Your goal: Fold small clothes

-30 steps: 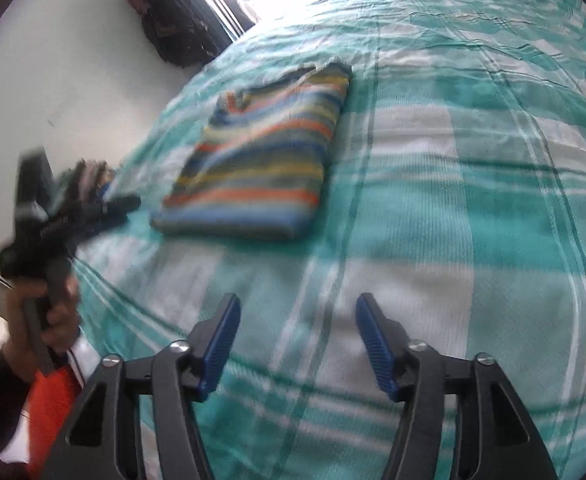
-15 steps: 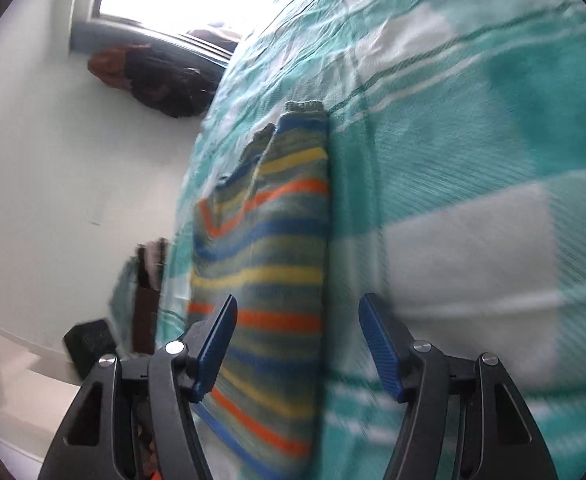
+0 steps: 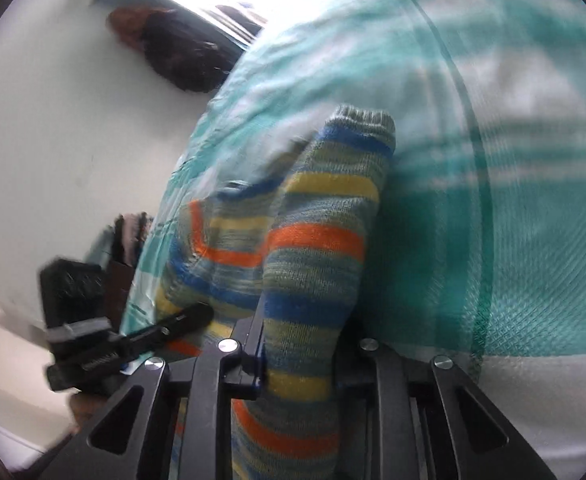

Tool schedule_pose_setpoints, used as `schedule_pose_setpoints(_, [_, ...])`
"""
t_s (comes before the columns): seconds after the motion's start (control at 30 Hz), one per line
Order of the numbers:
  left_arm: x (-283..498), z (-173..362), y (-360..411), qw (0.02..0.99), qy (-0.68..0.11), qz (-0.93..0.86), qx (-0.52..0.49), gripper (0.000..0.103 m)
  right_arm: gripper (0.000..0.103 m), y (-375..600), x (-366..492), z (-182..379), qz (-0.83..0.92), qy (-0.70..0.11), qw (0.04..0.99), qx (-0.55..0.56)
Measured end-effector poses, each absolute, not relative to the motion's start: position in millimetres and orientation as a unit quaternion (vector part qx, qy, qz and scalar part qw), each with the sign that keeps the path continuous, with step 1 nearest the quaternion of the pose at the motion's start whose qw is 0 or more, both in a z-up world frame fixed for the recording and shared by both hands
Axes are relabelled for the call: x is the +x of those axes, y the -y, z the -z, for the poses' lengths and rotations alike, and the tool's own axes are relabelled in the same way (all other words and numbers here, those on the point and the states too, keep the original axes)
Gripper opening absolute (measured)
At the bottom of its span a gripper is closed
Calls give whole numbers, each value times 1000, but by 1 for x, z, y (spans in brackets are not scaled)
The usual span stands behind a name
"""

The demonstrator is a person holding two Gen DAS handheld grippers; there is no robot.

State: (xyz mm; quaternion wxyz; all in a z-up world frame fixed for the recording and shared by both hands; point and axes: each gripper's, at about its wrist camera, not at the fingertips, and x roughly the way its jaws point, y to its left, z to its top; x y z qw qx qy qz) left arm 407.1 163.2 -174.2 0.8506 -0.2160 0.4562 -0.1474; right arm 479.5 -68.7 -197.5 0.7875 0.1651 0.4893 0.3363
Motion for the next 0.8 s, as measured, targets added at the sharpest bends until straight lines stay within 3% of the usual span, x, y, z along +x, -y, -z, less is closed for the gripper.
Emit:
schedule_pose_setpoints(0.43, [369,81,-171,898,-379,140,-174,16,22,58,433,90,-384,-390,827,127])
schedule_pose_setpoints(0.5, [376,88,-168,901,-384,124,-162,25,22,58,440,88,-382,-389,829,122])
schedule_pose_setpoints(0.53, [384,99,-166,902,-396,97,-145,43,23,57,445,90,-380,-395,827,122])
schedule_pose_setpoints(0.57, [388,110,-165,902,-406,72,-128,69,30,58,450,97,-369,-409,827,115])
schedule_pose_setpoints(0.6, [391,123,-164,902,-419,34,-102,74,36,60,456,107,-345,-424,831,103])
schedule_pose_setpoints(0.63, [388,132,-166,900,-428,7,-84,74,61,67,459,115,-317,-439,835,100])
schedule_pose_setpoints(0.67, [381,138,-168,898,-433,-2,-76,74,75,76,460,122,-295,-450,837,102])
schedule_pose_setpoints(0.8, [332,134,-169,906,-420,-22,-51,81,75,111,428,116,-239,-455,856,59])
